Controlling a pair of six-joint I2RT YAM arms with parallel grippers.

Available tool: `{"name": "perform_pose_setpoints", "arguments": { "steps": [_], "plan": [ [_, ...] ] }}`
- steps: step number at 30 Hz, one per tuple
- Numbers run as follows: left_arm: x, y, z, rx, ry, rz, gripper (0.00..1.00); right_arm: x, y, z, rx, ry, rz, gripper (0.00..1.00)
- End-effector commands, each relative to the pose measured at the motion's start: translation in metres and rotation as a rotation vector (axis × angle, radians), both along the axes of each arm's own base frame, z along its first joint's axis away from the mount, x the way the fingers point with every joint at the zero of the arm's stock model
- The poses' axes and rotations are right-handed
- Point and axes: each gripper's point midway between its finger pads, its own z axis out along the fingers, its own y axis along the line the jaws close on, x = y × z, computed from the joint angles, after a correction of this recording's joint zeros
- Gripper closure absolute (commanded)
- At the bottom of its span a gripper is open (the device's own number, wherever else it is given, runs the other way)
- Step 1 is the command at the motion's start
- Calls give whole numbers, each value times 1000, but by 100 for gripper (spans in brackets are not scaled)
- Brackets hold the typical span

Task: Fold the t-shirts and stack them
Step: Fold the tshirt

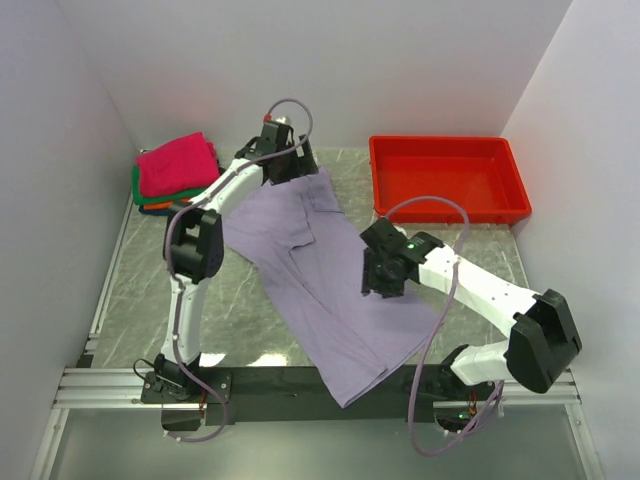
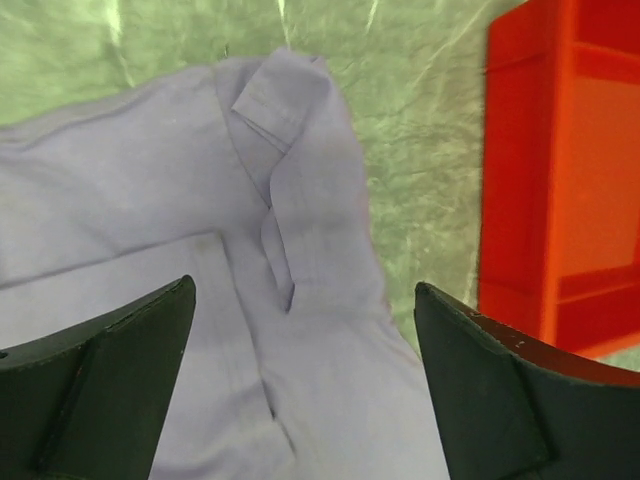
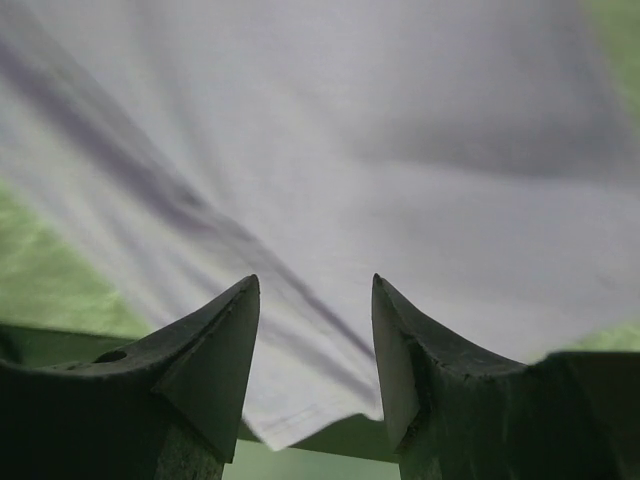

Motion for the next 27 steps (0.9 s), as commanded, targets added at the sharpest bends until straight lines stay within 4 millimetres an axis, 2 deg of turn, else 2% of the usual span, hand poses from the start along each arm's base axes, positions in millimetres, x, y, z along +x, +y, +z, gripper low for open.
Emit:
{"name": "perform_pose_setpoints", "arguments": {
  "steps": [1,3,4,6,7,9,10,18,22,25,27],
  "plan": [
    [9,-21,-26,-73,53,-4,4,-11,-44,-12,-88,42,-100,44],
    [16,-31,-25,-95,37,-12,6,-13,-56,-17,-95,57,-134,44],
    [18,-34,-39,-99,58,-8,6,-13,-59,-17,-94,60,-136,44],
    [24,-41,-41,-120,55,-9,7,-12,-65,-18,-94,71,-144,44],
    [26,-43,-51,-127,71,0,7,-11,-66,-18,-97,71,-144,44],
    [31,-46,-54,-125,63,16,8,-8,-71,-17,-117,77,-142,44],
    [33,-47,-62,-127,71,25,8,-6,-74,-17,-129,81,-132,44],
    [47,-57,-61,-187,30,54,12,4,-89,-23,-176,117,-106,44],
    [45,-57,-78,-177,66,73,13,8,-95,-25,-182,128,-96,44],
    [43,-60,-86,-189,79,68,19,10,-99,-26,-184,131,-96,44],
    [44,-62,-88,-199,78,64,31,9,-101,-27,-184,135,-98,44]
  ]
}}
